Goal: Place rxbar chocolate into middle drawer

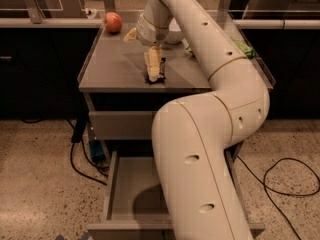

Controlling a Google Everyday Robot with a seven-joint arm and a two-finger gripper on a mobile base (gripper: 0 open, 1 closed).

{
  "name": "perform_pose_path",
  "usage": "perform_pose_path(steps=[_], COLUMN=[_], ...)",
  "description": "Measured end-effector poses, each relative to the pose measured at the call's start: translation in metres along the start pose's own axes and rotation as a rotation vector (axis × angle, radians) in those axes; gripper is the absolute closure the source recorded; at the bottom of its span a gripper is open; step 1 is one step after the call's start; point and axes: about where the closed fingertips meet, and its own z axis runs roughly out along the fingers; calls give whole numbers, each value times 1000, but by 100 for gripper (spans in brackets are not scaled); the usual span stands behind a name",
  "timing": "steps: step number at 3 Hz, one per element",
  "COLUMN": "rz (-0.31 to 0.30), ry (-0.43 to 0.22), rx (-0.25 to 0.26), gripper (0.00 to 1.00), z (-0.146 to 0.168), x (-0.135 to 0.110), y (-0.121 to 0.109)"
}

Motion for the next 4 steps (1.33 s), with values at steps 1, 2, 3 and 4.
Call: perform_pose_path(steps=[1,2,3,4], rz=[137,280,280,319], ry=[8,23,23,77], rx=[-37,-18,-18,-34], gripper=[0,0,0,0], z=[-9,-10,-10,2], x=[8,15,15,18], y=[17,14,14,9])
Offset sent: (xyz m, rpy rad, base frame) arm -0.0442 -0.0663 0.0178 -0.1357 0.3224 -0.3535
